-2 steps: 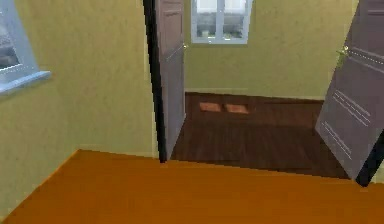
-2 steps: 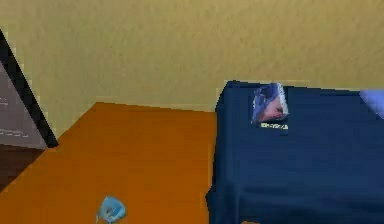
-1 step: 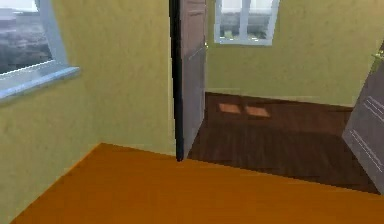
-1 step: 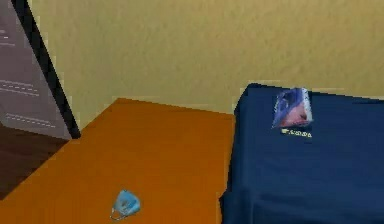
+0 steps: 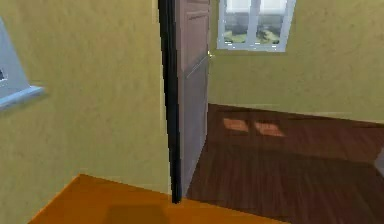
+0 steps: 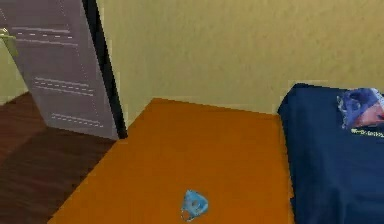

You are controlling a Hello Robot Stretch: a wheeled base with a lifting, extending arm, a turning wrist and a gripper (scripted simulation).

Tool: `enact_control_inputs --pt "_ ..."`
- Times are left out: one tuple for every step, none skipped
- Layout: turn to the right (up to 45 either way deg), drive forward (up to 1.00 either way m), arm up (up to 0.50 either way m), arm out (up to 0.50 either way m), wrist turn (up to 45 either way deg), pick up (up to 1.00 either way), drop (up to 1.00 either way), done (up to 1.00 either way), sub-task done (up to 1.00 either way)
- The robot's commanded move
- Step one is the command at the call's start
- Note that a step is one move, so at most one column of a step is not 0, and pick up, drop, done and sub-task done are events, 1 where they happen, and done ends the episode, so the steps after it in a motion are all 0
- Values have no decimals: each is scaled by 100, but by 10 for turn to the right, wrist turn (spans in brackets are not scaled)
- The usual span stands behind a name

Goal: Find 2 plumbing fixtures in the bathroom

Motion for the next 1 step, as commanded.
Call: enact_control_inputs --pt "120 0 0 0 0 0 0 0 0"
